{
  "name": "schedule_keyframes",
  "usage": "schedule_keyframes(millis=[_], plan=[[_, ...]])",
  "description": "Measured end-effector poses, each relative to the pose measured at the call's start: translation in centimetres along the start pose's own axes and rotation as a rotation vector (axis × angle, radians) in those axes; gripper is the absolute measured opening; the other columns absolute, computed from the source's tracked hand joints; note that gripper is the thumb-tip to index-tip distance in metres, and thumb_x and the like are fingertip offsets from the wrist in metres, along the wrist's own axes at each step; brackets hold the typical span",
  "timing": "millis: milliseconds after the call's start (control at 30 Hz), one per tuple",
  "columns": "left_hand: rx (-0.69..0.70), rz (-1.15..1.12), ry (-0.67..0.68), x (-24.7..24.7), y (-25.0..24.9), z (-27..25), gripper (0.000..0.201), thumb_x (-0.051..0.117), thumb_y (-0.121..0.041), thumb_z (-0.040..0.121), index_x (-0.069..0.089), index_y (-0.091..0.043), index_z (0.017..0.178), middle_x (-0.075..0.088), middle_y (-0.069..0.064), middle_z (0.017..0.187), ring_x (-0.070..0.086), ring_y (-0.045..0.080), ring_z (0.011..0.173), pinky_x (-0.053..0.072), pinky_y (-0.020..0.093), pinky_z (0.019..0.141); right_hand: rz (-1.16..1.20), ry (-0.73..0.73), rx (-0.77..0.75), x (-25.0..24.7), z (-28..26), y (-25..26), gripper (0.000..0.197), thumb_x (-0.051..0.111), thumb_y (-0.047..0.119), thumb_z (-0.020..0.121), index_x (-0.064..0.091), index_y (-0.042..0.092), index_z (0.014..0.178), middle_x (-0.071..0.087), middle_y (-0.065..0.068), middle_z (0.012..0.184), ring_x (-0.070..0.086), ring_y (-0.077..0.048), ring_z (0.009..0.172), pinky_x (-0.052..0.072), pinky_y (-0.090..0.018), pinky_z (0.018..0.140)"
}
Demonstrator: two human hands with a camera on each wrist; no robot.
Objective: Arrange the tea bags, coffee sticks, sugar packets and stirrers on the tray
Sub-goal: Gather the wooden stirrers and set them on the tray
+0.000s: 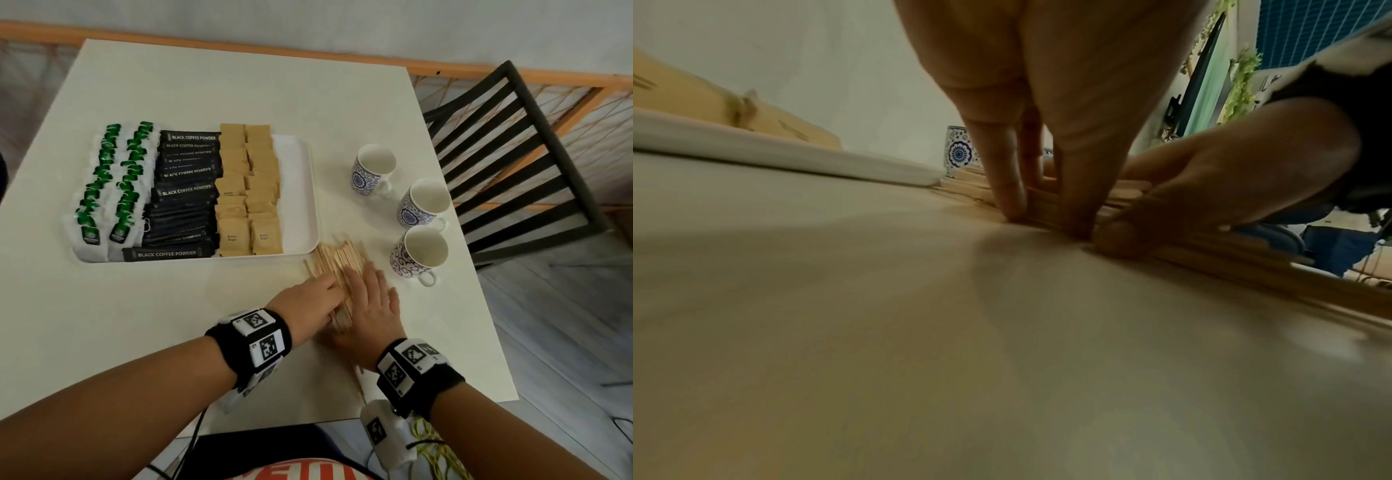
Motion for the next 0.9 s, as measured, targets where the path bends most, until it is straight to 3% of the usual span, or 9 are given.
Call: schedule_keyframes(millis=[67, 133, 200, 267, 400, 467, 600, 767, 900], plan=[[-0.001, -0.005, -0.014, 0.2, -0.6, 0.6, 0.014, 0.051, -0.018, 0.092, 0.053, -0.013, 0.105, 0.042, 0.004, 0.112, 0.052, 0.025, 0.092, 0.048, 0.044, 0.077, -0.020, 0.002, -0.038, -0.2, 0.1, -0.8, 0.098, 0.039, 0.073, 0.079, -0.012, 0.028, 0.150, -0.017, -0.009, 0.157, -0.015, -0.029, 0.145, -0.002, -0.047, 0.118], [-0.008, -0.018, -0.024, 0.4, -1.1, 1.1, 0.014, 0.050, -0.018, 0.092, 0.053, -0.012, 0.105, 0.043, 0.004, 0.112, 0.053, 0.026, 0.093, 0.048, 0.043, 0.078, -0.039, 0.018, -0.090, -0.5, 0.3, -1.7, 0.098, 0.020, 0.080, 0.072, -0.011, 0.029, 0.150, -0.016, -0.010, 0.158, -0.014, -0.029, 0.145, -0.003, -0.043, 0.117], [-0.010, -0.059, -0.008, 0.6, -1.5, 1.3, 0.021, 0.047, -0.017, 0.094, 0.052, -0.011, 0.114, 0.044, 0.008, 0.119, 0.053, 0.028, 0.101, 0.047, 0.040, 0.081, -0.047, 0.038, -0.151, -0.7, 0.4, -2.8, 0.102, 0.011, 0.084, 0.067, -0.010, 0.029, 0.150, -0.014, -0.011, 0.158, -0.012, -0.029, 0.146, -0.002, -0.040, 0.116], [0.015, -0.092, 0.011, 0.7, -1.8, 1.0, 0.027, 0.045, -0.012, 0.095, 0.050, -0.011, 0.121, 0.044, 0.009, 0.124, 0.053, 0.029, 0.104, 0.046, 0.040, 0.084, -0.057, 0.052, -0.215, -0.7, 0.5, -3.6, 0.096, 0.014, 0.081, 0.072, -0.009, 0.029, 0.149, -0.011, -0.012, 0.158, -0.011, -0.031, 0.146, 0.000, -0.042, 0.117], [0.016, -0.155, 0.000, -0.2, -0.7, -0.6, 0.026, 0.048, -0.009, 0.090, 0.053, -0.016, 0.115, 0.043, 0.000, 0.120, 0.053, 0.022, 0.100, 0.038, 0.027, 0.078, -0.111, 0.053, -0.390, -0.4, 1.0, -4.1, 0.083, 0.030, 0.065, 0.084, -0.013, 0.032, 0.147, 0.001, -0.019, 0.157, -0.001, -0.038, 0.145, 0.016, -0.053, 0.116], [-0.001, -0.164, -0.037, -1.1, 0.8, -1.9, 0.028, 0.051, -0.011, 0.088, 0.053, -0.018, 0.116, 0.043, -0.002, 0.119, 0.051, 0.017, 0.103, 0.040, 0.027, 0.082, -0.150, 0.062, -0.485, -0.2, 1.1, -3.9, 0.081, 0.035, 0.062, 0.086, -0.010, 0.032, 0.147, 0.005, -0.021, 0.157, 0.004, -0.040, 0.144, 0.018, -0.055, 0.114], [-0.088, -0.146, -0.136, -2.6, 5.0, -5.3, 0.036, 0.063, -0.024, 0.083, 0.050, -0.025, 0.116, 0.042, -0.009, 0.114, 0.047, 0.011, 0.104, 0.044, 0.031, 0.087, -0.213, 0.104, -0.648, -0.2, 1.3, -3.0, 0.079, 0.040, 0.059, 0.089, 0.004, 0.024, 0.150, 0.012, -0.021, 0.156, 0.008, -0.039, 0.144, 0.017, -0.052, 0.114], [-0.251, -0.087, -0.146, -3.0, 9.3, -8.9, 0.062, 0.069, -0.043, 0.079, 0.042, -0.024, 0.131, 0.038, -0.008, 0.131, 0.041, 0.012, 0.119, 0.041, 0.029, 0.098, -0.278, 0.165, -0.801, 0.3, 1.2, -0.6, 0.076, 0.041, 0.059, 0.090, 0.013, 0.024, 0.151, 0.013, -0.019, 0.157, 0.013, -0.039, 0.144, 0.015, -0.049, 0.113], [-0.241, -0.076, -0.175, -3.2, 10.1, -9.8, 0.058, 0.065, -0.037, 0.082, 0.042, -0.022, 0.133, 0.038, -0.006, 0.134, 0.040, 0.012, 0.122, 0.038, 0.027, 0.101, -0.309, 0.192, -0.894, 1.3, 2.1, 2.8, 0.073, 0.041, 0.058, 0.091, 0.015, 0.025, 0.151, 0.012, -0.017, 0.157, 0.013, -0.038, 0.144, 0.013, -0.050, 0.114]])
Point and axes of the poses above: each hand's wrist, its own z-axis towards the middle knuckle, its own x-axis out of the palm, y = z × x, the point moved 3 cm from there along z, towards the middle knuckle
